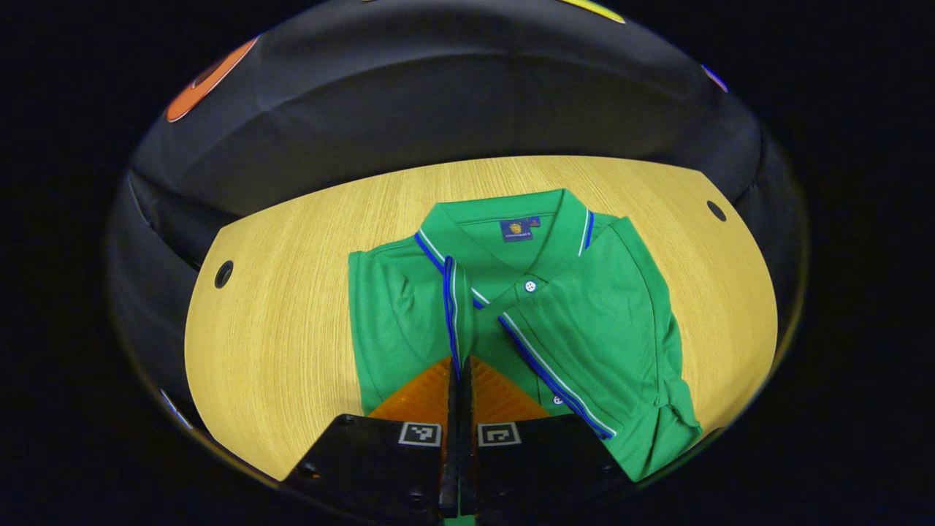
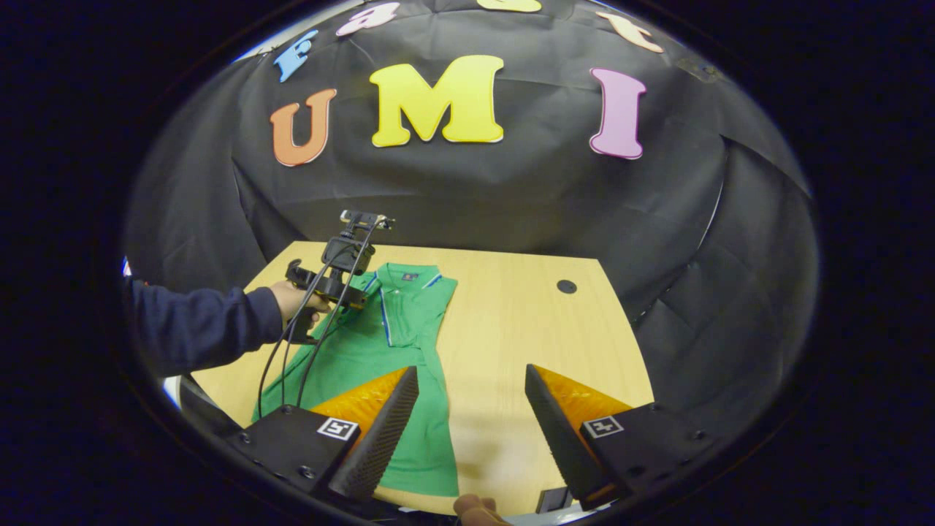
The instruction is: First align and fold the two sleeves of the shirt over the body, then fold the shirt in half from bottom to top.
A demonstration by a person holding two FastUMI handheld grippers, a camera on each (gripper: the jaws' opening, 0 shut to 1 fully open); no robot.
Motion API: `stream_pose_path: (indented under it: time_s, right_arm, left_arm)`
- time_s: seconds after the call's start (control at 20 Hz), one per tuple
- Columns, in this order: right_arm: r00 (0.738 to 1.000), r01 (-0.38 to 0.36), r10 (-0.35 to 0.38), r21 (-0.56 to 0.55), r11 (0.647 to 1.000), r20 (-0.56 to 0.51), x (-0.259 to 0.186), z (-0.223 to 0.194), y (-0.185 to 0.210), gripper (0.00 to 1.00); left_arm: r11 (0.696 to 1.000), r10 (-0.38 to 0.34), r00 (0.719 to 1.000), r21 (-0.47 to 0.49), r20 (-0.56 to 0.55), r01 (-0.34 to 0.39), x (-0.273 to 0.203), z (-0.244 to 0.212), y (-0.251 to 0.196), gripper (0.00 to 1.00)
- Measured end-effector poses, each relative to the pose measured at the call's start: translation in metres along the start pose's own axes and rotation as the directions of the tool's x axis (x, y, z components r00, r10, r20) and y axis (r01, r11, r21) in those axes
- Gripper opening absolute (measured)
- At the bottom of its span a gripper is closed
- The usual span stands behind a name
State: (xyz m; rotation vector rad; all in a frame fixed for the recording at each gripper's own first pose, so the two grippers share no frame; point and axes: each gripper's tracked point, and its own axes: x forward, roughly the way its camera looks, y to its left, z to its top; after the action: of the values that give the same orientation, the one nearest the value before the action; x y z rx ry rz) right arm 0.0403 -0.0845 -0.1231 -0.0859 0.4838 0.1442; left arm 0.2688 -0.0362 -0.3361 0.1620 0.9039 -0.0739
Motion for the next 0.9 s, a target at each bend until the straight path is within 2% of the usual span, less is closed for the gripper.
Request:
stream_pose_path:
  time_s: [0.25, 0.3, 0.35, 0.5, 0.55, 0.65, 0.8, 0.9]
  right_arm:
    - [1.0, 0.007, -0.007, 0.003, 1.0, -0.02, 0.002, -0.005, 0.0, 0.93]
    - [1.0, 0.008, -0.008, 0.003, 1.0, -0.024, 0.002, -0.006, 0.001, 0.93]
    - [1.0, 0.009, -0.009, -0.001, 1.0, -0.029, 0.002, -0.008, 0.0, 0.93]
    - [0.999, 0.004, -0.004, 0.0, 1.0, -0.037, 0.006, -0.017, 0.007, 0.93]
    - [0.999, -0.002, 0.002, 0.004, 1.0, -0.039, 0.006, -0.017, 0.008, 0.93]
    - [0.999, -0.001, 0.001, 0.0, 1.0, -0.041, 0.009, -0.018, 0.01, 0.95]
    - [0.999, -0.011, 0.011, -0.007, 1.0, -0.04, 0.014, -0.02, 0.021, 0.96]
    - [0.999, -0.019, 0.019, -0.015, 1.0, -0.039, 0.019, -0.021, 0.029, 0.95]
  left_arm:
    - [0.999, -0.039, 0.999, 0.035, -0.001, 0.039, 0.002, -0.009, -0.016, 0.08]
    - [0.998, -0.04, 0.999, 0.039, 0.001, 0.04, 0.002, -0.01, -0.017, 0.11]
    - [0.997, -0.07, 0.998, 0.038, -0.002, 0.07, 0.0, -0.013, -0.023, 0.14]
    - [0.993, -0.112, 0.993, 0.027, 0.036, 0.111, -0.01, -0.012, -0.03, 0.74]
    - [0.992, -0.123, 0.991, 0.006, 0.05, 0.123, -0.016, -0.013, -0.029, 0.63]
    - [0.987, -0.146, 0.985, -0.048, 0.091, 0.151, -0.032, -0.012, -0.03, 0.71]
    - [0.988, -0.127, 0.983, -0.074, 0.133, 0.137, -0.057, -0.025, -0.016, 0.99]
    - [0.989, -0.115, 0.981, -0.074, 0.154, 0.127, -0.07, -0.034, -0.009, 0.99]
